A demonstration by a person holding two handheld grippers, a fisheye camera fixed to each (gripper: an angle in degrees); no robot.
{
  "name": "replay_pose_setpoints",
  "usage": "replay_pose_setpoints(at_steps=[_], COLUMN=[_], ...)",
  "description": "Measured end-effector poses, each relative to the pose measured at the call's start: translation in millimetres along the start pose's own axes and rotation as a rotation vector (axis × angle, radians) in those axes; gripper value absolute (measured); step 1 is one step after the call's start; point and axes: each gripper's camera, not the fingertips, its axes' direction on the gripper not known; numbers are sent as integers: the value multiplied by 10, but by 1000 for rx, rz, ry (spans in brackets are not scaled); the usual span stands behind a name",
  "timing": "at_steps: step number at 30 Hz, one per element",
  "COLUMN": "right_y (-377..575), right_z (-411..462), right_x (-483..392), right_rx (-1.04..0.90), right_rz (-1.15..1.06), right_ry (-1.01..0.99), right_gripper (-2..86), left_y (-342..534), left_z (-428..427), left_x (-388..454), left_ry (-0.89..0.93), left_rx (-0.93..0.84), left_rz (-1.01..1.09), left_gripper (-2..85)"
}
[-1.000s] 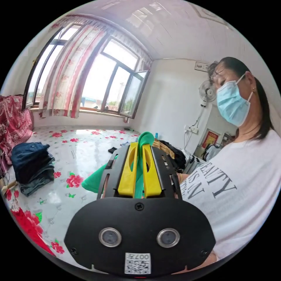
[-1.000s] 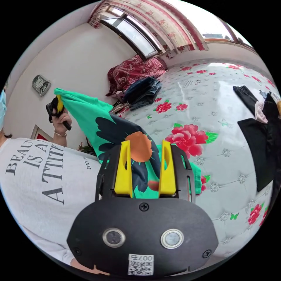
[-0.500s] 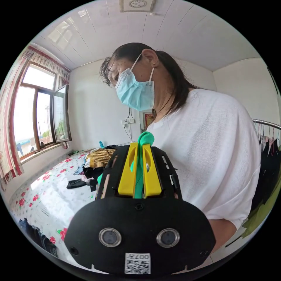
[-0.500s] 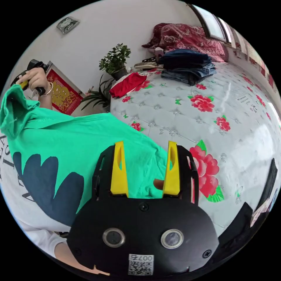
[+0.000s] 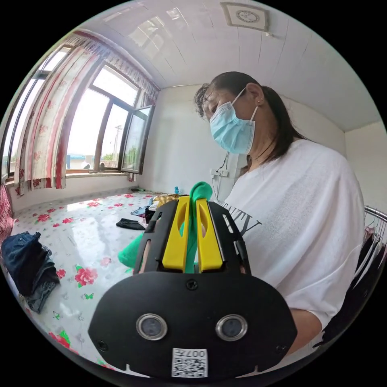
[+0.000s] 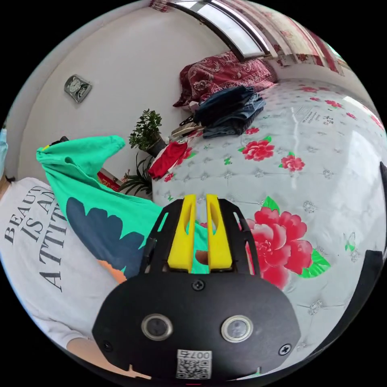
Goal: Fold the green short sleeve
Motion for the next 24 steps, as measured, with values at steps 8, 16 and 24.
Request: replay_pose_setpoints(at_steps=[8,16,24], right_y=[-507,-36,84], right_z=[1933,2269,1583], right_x=[-491,-973,-739], right_rx=[-618,-511,-447], right_rz=[-192,-198,61], right_ry=[-284,-132,-64], right_gripper=[155,11,106], left_y=[-250,94,100], left_z=[274,-232,-267], left_x=[233,361,520], left_ry=[304,-4,48], left_rx=[14,27,76], left_rz=[267,12,78], left_gripper=[1,1,2])
